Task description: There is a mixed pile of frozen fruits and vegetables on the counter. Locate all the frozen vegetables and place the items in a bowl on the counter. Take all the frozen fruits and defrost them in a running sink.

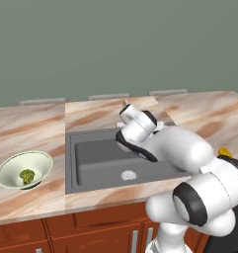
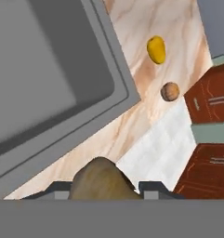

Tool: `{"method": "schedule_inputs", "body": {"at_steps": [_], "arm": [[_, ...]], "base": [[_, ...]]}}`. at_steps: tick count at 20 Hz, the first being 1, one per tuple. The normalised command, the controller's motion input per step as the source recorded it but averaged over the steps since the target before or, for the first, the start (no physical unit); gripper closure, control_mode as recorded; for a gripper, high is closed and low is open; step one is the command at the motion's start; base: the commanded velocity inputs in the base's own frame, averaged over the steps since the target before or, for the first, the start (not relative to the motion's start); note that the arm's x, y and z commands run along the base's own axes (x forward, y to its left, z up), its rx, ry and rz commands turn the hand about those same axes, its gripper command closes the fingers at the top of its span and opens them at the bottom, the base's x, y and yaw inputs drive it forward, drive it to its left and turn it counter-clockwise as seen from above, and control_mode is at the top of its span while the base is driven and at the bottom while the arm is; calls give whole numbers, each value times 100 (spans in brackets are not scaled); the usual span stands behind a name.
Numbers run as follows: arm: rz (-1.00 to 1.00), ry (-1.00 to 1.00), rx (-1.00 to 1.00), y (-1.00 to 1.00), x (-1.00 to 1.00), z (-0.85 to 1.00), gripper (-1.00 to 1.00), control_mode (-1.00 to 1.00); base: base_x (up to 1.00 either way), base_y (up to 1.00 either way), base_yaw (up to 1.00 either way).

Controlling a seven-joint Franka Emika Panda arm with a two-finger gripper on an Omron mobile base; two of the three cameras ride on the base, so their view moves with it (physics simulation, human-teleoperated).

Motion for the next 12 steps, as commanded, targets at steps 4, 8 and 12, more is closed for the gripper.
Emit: {"method": "schedule_inputs", "body": {"at_steps": [4, 8, 12], "arm": [[64, 49, 41, 95, 19, 2, 100, -100], [59, 51, 52, 76, 36, -5, 100, -100], [7, 21, 48, 43, 18, -35, 100, -100]], "base": [[0, 0, 0], [0, 0, 0], [0, 0, 0]]}}
